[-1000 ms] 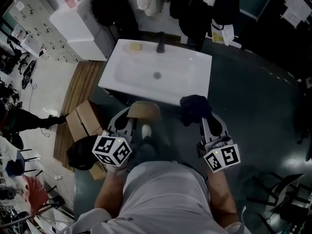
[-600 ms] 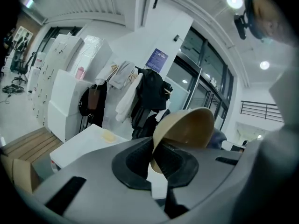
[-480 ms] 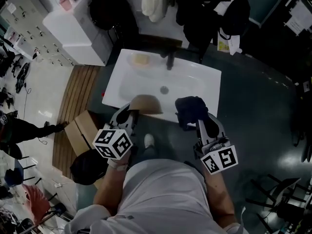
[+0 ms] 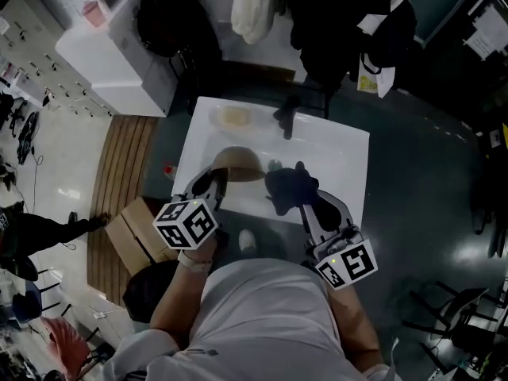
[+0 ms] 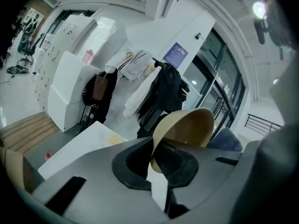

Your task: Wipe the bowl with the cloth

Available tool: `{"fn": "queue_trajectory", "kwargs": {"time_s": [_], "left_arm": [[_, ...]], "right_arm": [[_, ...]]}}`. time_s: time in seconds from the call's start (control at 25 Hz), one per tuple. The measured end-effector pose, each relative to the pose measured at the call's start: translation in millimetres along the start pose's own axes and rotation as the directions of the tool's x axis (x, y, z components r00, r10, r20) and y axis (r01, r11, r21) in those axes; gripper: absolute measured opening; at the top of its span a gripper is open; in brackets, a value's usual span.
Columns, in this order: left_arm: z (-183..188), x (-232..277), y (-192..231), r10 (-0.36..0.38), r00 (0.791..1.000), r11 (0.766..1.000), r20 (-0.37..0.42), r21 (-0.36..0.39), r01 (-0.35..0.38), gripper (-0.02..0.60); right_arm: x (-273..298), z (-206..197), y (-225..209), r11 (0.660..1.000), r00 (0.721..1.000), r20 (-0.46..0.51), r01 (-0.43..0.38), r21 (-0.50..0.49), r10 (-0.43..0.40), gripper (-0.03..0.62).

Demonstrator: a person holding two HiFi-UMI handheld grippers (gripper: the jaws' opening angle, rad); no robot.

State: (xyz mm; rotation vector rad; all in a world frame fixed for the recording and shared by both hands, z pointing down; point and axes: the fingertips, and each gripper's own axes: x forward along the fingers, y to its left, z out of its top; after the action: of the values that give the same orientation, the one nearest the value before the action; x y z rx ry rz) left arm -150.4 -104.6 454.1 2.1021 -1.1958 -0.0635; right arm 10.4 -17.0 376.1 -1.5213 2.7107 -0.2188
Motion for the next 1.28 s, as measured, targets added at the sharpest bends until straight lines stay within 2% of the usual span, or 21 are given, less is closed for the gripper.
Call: {"fn": "queue_trajectory", "kwargs": {"time_s": [0.16,0.32,0.56,0.88,1.08,1.28], "left_arm": [[9.8,26.7,12.1,-0.007,0.999,0.999,-0.035,-0.054,0.005,0.017],[9.4,45.2,4.4,-0.025,0.997,0.997,-0.068,-0.068,0.02,0.017],[-6.7,61.1,-29.3,-0.066,0.991,0.996,-0.116,-0.07,0.058,0.017],[-30.6,66.0,-65.6,-0.075,0.982,0.996,-0.175,-0.065,0.064,0.02],[-47.9,67.2,-86.5,-0.081,0.971,0.997,-0.225,-0.037,0.074,0.034],[-57.1,67.6,-99.1,-0.052,0.968,0.998,-0.244,0.032,0.062,0.057]], "right_arm": [[31.7,-4.9,12.8,0.998,0.998,-0.028,-0.057,-0.019,0.057,0.04],[51.1,-9.5,17.8,0.997,0.996,-0.045,-0.079,-0.009,0.079,0.04],[63.3,-12.8,2.6,0.999,0.997,-0.054,-0.045,0.021,0.046,0.04],[53.8,0.6,-37.9,0.999,0.999,-0.047,0.001,0.046,0.001,0.04],[53.2,5.0,-57.0,0.998,0.999,-0.043,0.017,0.068,-0.014,0.04],[56.8,-0.5,-63.6,0.999,0.993,-0.109,0.042,0.033,-0.039,0.04]]}}
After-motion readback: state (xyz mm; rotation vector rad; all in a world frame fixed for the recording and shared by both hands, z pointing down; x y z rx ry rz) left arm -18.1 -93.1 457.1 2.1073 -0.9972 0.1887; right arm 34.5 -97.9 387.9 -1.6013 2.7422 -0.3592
